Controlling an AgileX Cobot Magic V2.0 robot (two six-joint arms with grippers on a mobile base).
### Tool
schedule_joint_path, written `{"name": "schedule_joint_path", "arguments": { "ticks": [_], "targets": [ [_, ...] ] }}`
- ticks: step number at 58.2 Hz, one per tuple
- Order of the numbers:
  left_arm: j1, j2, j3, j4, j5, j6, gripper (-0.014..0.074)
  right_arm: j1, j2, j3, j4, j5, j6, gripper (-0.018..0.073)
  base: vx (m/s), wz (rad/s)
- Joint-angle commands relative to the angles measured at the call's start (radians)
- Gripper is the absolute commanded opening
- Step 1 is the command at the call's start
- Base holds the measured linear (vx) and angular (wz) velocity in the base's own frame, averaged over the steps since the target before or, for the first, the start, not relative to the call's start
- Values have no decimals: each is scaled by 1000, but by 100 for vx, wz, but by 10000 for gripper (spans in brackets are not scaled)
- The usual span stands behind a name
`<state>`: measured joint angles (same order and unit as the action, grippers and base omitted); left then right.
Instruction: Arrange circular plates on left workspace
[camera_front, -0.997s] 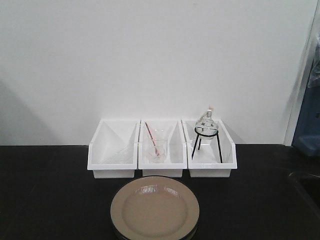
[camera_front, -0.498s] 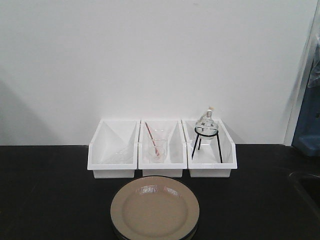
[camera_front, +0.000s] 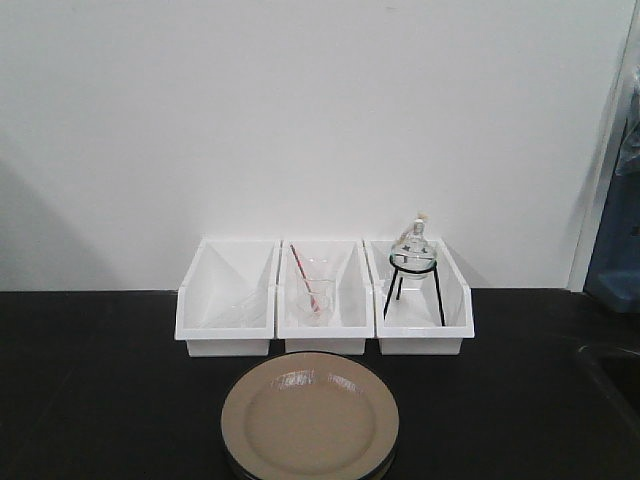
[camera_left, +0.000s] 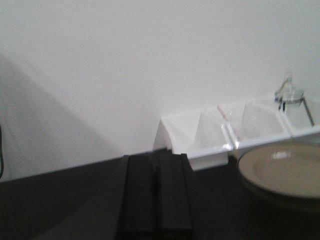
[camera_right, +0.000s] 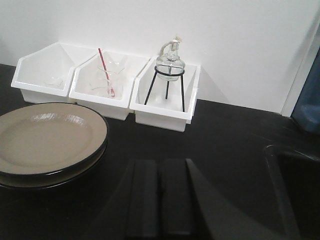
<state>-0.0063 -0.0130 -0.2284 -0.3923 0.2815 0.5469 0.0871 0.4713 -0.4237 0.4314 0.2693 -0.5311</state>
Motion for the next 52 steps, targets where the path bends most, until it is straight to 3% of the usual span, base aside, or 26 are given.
{"name": "schedule_joint_path", "arguments": {
  "ticks": [1,6,12,14,20,29,52],
  "targets": [
    [-2,-15,55,145,-54,-120,0,-1,3,-28,4,-71,0,-3,0,0],
    [-2,-14,149,219,-72,-215,0,-1,2,-28,4,-71,0,-3,0,0],
    [-2,-14,273,246,-215,-314,0,-1,2,-28,4,-71,0,-3,0,0],
    [-2,-14,278,260,-200,-338,0,-1,2,-28,4,-71,0,-3,0,0],
    [-2,-14,270,306,-230,-338,0,-1,3,-28,4,-71,0,-3,0,0],
    [-2,-14,269,244,-235,-340,0,-1,3,-28,4,-69,0,-3,0,0],
    [-2,-13,269,244,-232,-340,0,-1,3,-28,4,-71,0,-3,0,0]
  ]
}}
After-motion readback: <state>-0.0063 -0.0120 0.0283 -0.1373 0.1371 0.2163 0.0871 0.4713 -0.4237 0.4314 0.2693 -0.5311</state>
